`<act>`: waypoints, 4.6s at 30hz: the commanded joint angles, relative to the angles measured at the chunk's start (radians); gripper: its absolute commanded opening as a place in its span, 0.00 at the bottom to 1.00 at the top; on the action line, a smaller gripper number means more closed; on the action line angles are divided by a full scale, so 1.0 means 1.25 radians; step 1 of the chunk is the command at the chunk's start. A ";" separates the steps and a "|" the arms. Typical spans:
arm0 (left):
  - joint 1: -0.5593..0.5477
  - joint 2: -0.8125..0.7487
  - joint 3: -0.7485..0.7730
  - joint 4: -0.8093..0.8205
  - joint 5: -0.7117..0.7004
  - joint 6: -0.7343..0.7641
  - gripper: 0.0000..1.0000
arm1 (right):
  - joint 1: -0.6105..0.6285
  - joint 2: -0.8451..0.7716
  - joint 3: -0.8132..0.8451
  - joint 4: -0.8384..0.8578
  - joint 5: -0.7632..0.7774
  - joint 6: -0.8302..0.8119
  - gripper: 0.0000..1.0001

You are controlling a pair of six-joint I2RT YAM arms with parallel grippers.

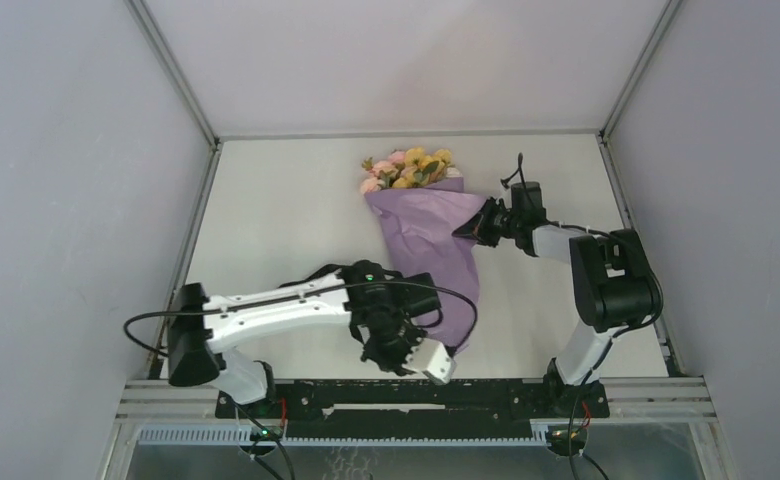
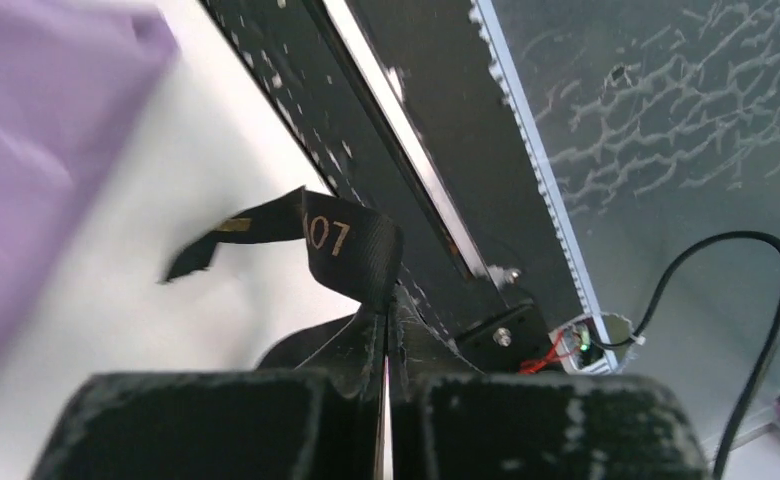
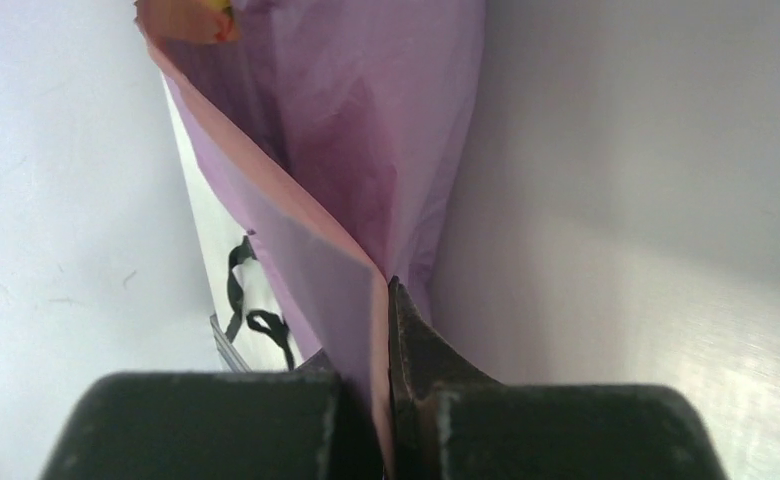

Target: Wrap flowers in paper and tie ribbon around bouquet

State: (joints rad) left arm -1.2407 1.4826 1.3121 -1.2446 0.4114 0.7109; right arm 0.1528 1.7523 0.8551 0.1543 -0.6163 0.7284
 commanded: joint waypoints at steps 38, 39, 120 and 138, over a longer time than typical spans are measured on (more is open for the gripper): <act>-0.101 0.365 0.116 0.653 -0.460 0.080 0.06 | 0.122 0.005 0.217 -0.022 -0.067 0.162 0.00; -0.095 0.356 0.113 0.683 -0.492 0.089 0.04 | 0.124 0.005 0.218 -0.026 -0.073 0.156 0.00; 0.899 -0.182 -0.176 0.150 -0.079 -0.065 0.00 | 0.306 -0.005 0.019 0.124 0.154 0.143 0.00; 0.541 0.331 0.127 0.245 0.141 -0.328 0.00 | 0.310 -0.014 0.018 -0.008 0.180 0.048 0.28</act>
State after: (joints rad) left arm -0.5533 1.7794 1.3933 -0.9493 0.4957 0.3992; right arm 0.5396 1.7973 0.8776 0.2348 -0.4236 0.8764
